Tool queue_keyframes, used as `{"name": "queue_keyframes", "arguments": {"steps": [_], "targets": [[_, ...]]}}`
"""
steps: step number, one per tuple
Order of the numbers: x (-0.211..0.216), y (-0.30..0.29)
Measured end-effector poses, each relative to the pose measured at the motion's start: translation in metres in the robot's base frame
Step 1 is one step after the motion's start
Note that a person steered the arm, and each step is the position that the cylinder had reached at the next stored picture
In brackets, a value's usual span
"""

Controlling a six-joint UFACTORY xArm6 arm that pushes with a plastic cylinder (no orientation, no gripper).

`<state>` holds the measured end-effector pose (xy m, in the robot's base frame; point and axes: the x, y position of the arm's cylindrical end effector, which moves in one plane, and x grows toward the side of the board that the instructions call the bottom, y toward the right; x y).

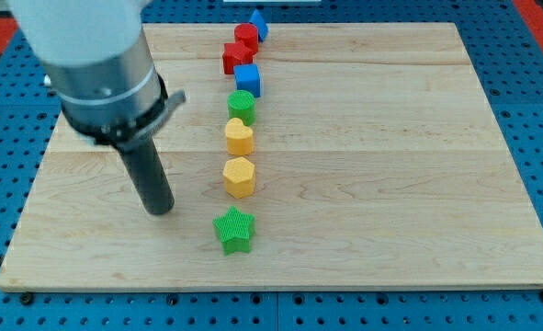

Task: Push the green circle towards the right

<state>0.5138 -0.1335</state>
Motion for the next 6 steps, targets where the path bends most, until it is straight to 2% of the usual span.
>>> {"name": "queue_keyframes", "arguments": {"steps": [2, 3, 5, 6], "targets": [[-0.099, 0.0], [-0.12, 0.019], [-0.125, 0.038], [-0.137, 0.075]]}}
